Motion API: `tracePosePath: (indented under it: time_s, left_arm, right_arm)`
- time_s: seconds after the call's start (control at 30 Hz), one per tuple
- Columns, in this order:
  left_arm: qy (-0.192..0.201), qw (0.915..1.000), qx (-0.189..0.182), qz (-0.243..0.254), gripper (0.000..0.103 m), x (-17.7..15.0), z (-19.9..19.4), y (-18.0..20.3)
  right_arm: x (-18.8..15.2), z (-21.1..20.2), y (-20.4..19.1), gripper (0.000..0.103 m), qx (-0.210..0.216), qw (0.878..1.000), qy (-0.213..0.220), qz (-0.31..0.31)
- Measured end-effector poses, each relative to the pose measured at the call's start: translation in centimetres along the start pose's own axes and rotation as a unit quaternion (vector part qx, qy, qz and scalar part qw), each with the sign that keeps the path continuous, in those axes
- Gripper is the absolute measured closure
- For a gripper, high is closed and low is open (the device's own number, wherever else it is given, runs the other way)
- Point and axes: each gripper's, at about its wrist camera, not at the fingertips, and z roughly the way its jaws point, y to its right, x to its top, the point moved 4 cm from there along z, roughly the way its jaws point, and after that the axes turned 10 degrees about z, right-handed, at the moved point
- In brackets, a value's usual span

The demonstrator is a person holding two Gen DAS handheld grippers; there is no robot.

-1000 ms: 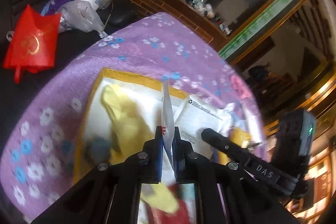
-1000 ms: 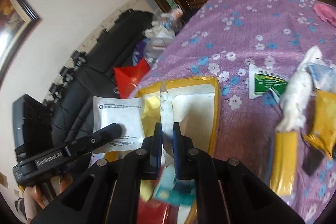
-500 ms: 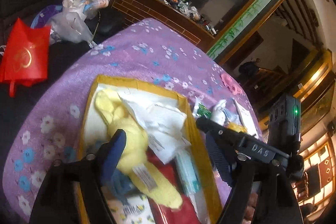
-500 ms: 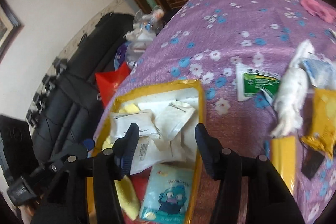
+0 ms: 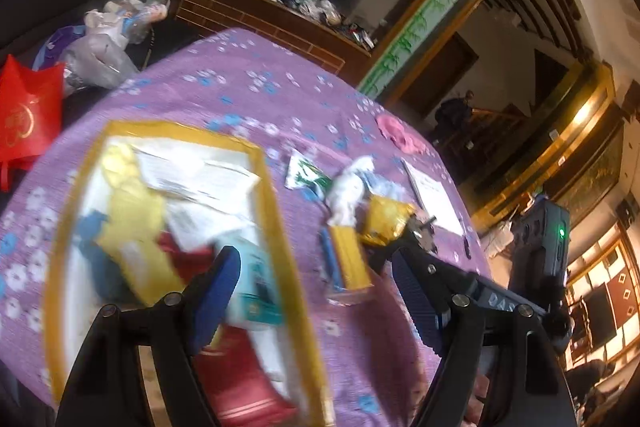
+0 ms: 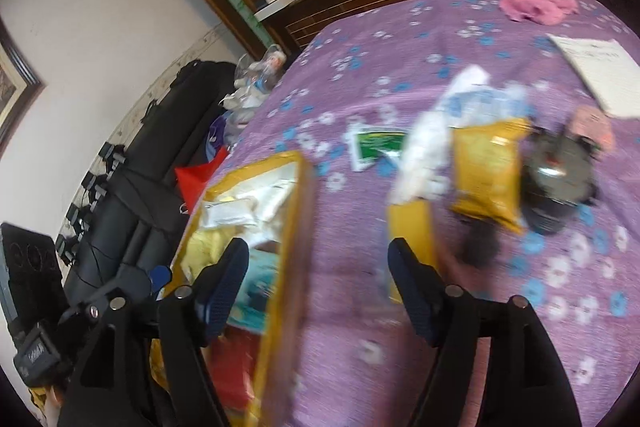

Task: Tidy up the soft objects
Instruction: 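Move both tools toward the yellow packets beside the black fan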

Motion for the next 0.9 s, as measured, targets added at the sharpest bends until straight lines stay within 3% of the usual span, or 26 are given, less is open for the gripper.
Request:
tracePosePath:
  time_s: [0.17,0.33,0.6,0.7,0.9]
  left_arm:
    - [-0.036,0.9991,0.012,0.018,0.022,-0.4,3.3,3.8]
    - [-0.098,0.9906,0.069,0.067,0.023,-0.4,8.5,7.0]
    - [-0.19,0.9738,0.109,0.06,0.058,-1.1,17.1,6.6]
    - [-0.187,0.9722,0.126,0.063,0.066,-1.4,17.2,6.6]
    - [-0.175,0.9775,0.103,0.057,0.071,-2.5,15.1,6.6]
  right_arm:
    - [-0.5,-2.6,4.7,0.029,-0.005,1.0,0.01,0.013]
    - [-0.4,-5.0,8.8,0.03,0.002,0.999,0.03,0.045]
    - [-0.3,-6.1,11.9,0.03,0.015,0.997,0.044,0.064]
    - [-0.4,-6.1,12.2,0.03,0.024,0.996,0.044,0.071]
    - [-0.4,-5.9,11.3,0.03,0.019,0.997,0.043,0.055]
